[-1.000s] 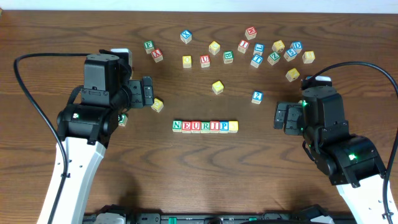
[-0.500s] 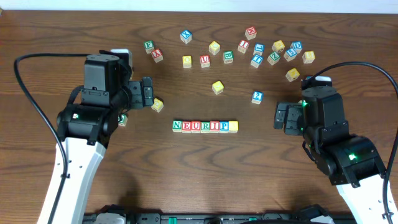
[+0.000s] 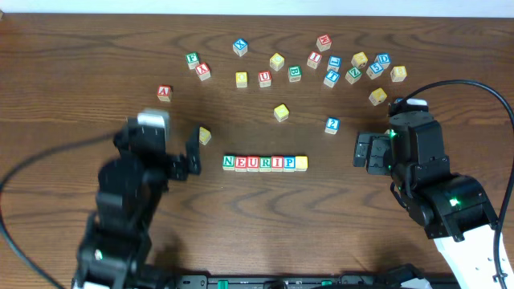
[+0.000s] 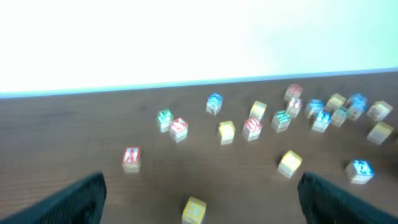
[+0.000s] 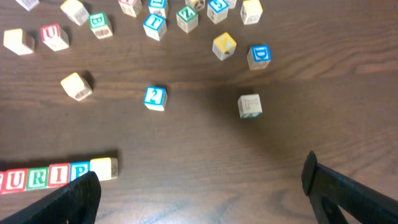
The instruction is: Spell out NEURIPS
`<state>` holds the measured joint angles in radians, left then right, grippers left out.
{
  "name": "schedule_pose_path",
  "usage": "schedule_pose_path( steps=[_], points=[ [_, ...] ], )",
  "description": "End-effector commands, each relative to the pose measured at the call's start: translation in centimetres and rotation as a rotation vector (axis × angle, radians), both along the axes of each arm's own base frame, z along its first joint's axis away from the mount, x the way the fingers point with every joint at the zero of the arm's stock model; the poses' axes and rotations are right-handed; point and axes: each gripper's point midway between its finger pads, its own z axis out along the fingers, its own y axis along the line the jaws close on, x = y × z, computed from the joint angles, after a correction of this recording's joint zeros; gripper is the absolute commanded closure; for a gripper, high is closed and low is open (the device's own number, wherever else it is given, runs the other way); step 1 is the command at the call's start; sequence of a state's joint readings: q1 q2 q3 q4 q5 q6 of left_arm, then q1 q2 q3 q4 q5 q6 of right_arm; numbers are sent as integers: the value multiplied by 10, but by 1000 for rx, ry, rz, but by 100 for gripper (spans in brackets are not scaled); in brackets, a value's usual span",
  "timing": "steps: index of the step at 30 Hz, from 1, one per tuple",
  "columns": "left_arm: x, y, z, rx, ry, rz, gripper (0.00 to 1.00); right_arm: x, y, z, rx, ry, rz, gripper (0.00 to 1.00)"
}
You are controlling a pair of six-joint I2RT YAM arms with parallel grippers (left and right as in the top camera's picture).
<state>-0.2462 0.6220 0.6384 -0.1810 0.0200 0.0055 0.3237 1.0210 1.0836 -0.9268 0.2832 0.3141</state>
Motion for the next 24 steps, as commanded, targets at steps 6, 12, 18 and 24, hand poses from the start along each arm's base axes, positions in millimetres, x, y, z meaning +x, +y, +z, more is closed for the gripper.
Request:
schedule_pose_path(
  steps=[6, 12, 18, 24],
  points=[
    [-32, -20, -23, 106, -235, -178, 3, 0, -1, 0, 8, 1, -14, 1],
    [-42, -19, -36, 94, -296, -182, 3, 0, -1, 0, 8, 1, -14, 1],
    [-47, -10, -50, 38, -312, -146, 3, 0, -1, 0, 8, 1, -14, 1],
    [-48, -4, -67, -4, -322, -116, 3, 0, -1, 0, 8, 1, -14, 1]
  ],
)
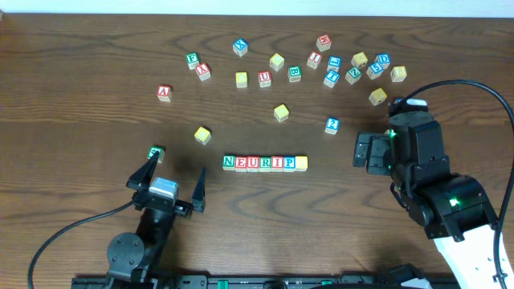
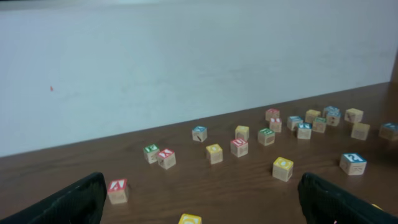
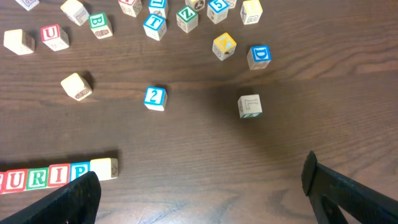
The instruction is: Spell out NEURIPS
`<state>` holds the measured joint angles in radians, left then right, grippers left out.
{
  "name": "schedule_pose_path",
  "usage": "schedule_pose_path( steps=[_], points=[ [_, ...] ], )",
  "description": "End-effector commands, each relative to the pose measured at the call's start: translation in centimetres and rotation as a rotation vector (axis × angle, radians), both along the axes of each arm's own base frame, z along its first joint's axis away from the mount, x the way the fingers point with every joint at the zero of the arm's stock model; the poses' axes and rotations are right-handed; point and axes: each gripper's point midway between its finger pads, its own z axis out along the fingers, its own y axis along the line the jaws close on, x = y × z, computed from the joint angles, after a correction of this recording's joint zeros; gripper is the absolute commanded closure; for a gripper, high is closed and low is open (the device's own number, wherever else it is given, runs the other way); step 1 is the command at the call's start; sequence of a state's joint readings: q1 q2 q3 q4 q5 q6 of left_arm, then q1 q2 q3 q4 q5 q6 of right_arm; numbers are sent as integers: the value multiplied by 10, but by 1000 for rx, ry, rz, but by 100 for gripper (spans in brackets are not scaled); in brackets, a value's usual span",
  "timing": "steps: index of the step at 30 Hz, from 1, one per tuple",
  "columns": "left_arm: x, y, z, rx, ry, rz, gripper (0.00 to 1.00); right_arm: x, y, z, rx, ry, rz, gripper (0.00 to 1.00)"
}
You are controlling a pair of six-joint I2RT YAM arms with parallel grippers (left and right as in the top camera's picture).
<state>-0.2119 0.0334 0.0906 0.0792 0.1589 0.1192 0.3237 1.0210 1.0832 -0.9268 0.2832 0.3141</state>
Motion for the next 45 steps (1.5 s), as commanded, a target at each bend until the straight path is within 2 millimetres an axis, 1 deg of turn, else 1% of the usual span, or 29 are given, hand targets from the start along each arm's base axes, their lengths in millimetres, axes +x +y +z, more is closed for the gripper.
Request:
schedule_pose_path(
  steps=[1, 5, 9, 12, 45],
  points=[
    [0, 0, -10, -31, 10, -4, 3, 0, -1, 0, 8, 1, -14, 1],
    [2, 1, -23, -55, 58, -1, 3, 0, -1, 0, 8, 1, -14, 1],
    [1, 0, -48, -45, 158, -3, 3, 0, -1, 0, 8, 1, -14, 1],
    [-2, 0, -71, -26, 252, 0, 3, 0, -1, 0, 8, 1, -14, 1],
    [-2, 1, -71, -15, 247, 6, 3, 0, -1, 0, 8, 1, -14, 1]
  ],
)
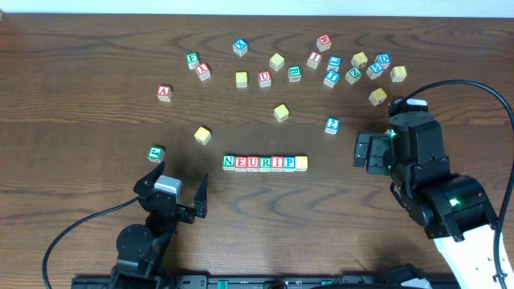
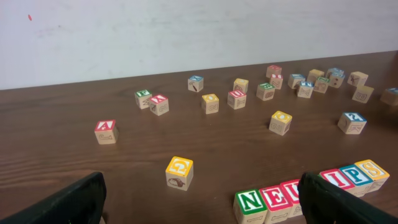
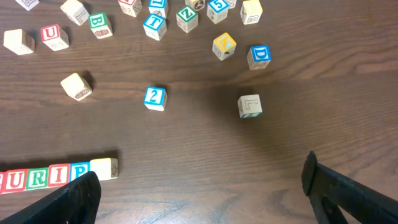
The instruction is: Spell out NEURIPS
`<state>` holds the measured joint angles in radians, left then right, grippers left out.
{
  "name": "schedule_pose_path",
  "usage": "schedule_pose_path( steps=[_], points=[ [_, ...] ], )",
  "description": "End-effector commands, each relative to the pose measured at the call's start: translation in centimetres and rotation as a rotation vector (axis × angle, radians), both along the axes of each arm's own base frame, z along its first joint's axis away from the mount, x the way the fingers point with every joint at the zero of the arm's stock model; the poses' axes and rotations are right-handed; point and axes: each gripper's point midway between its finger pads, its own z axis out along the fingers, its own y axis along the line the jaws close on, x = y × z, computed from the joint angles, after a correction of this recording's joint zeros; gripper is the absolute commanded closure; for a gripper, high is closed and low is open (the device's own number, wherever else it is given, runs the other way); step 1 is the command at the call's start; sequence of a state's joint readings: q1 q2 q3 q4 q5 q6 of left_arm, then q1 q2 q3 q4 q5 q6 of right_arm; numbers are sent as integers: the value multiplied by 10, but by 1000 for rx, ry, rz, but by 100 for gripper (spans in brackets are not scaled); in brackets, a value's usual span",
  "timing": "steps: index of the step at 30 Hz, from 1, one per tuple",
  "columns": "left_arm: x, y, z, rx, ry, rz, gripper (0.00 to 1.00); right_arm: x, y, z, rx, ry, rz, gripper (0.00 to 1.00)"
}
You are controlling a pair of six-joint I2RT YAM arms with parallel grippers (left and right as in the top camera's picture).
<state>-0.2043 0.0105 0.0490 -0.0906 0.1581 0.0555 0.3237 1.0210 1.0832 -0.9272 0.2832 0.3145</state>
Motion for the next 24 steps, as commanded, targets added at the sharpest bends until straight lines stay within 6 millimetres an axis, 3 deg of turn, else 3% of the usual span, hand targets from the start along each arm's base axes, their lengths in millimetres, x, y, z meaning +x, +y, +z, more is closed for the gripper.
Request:
schedule_pose_path(
  steps=[1, 10, 17, 21, 24],
  points=[
    [-1, -1, -14, 6, 43, -7, 3, 0, -1, 0, 8, 0, -14, 1],
    [-1, -1, -14, 6, 43, -7, 3, 0, -1, 0, 0, 0, -10, 1],
    [-1, -1, -14, 6, 43, -7, 3, -3, 1, 1, -119, -64, 147, 1],
    [-1, -1, -14, 6, 43, -7, 3, -6, 18, -21, -210, -208, 388, 1],
    [-1, -1, -14, 6, 43, -7, 3, -13, 22, -42, -257, -322, 469, 1]
  ],
)
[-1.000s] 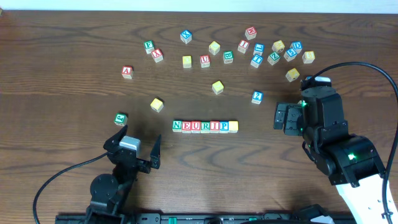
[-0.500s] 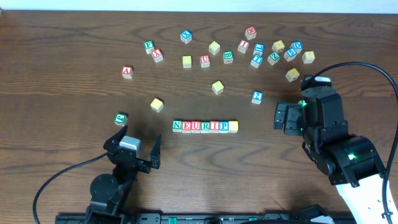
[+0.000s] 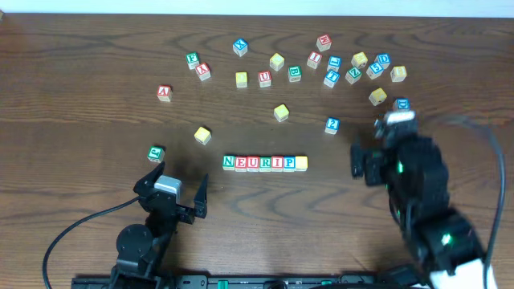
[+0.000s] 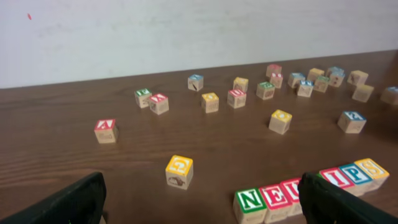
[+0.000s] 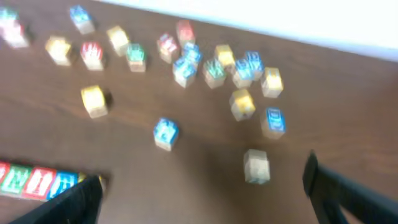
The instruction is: Spell out NEURIPS
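Observation:
Seven letter blocks stand in a tight row reading NEURIPS at the table's middle. The left wrist view shows the row low on the right, ending in a yellow S. It lies blurred at the bottom left of the right wrist view. My left gripper rests open near the front edge, left of the row, with nothing between its fingers. My right gripper hangs open and empty right of the row, motion-blurred.
Loose blocks lie behind the row: a red A, a yellow G, a green one, a blue 2, a yellow one and a cluster at the back right. A white wall rises beyond the far edge.
My right arm has shifted a little toward the front and its wrist has tilted up, so its view now reaches the far blocks and wall. The left arm and the row are unchanged.
The seven-block row stood complete at every moment. My left arm was first raised, open, left of the row, then was back at the front edge pointing high, then sat lower facing the row. The right arm held still, open, until it moved just now.

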`<state>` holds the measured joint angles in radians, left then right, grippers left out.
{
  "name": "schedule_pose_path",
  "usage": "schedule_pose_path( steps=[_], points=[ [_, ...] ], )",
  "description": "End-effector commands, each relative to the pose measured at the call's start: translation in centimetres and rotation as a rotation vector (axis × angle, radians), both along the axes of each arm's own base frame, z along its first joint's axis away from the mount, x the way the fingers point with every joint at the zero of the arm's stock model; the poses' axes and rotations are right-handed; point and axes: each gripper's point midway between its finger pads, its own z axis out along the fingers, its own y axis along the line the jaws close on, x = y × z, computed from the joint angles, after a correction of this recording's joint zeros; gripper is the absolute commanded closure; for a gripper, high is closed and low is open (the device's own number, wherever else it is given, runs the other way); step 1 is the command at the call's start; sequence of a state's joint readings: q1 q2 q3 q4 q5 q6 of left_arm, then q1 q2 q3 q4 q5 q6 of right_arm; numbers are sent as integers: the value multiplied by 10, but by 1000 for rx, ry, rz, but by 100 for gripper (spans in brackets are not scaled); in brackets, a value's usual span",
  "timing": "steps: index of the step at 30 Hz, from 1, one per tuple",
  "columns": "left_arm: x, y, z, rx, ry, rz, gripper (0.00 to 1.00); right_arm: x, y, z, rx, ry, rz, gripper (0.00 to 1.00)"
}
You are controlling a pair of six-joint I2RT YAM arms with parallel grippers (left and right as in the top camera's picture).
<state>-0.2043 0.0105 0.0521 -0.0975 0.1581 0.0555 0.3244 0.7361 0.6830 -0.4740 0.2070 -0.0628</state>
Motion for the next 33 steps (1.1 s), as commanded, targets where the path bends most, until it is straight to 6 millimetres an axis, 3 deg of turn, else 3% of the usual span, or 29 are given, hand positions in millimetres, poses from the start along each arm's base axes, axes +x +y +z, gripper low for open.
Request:
schedule_pose_path(
  steps=[1, 6, 9, 20, 29, 33],
  points=[
    [-1, -1, -14, 5, 40, -7, 3, -15, 7, -33, -130, -60, 155, 1],
    [-1, -1, -14, 5, 40, -7, 3, -30, -9, -72, -161, -119, 131, 1],
    [-1, -1, -14, 5, 40, -7, 3, -34, -14, -86, -161, -117, 117, 1],
    [-1, -1, -14, 5, 40, -7, 3, -43, -15, -110, -211, -163, 192, 1],
    [-1, -1, -14, 5, 40, -7, 3, -43, -25, -75, -200, -319, 135, 1],
    [-1, -1, -14, 5, 40, -7, 3, -43, -26, -70, -180, -339, 124, 1]
  ],
)
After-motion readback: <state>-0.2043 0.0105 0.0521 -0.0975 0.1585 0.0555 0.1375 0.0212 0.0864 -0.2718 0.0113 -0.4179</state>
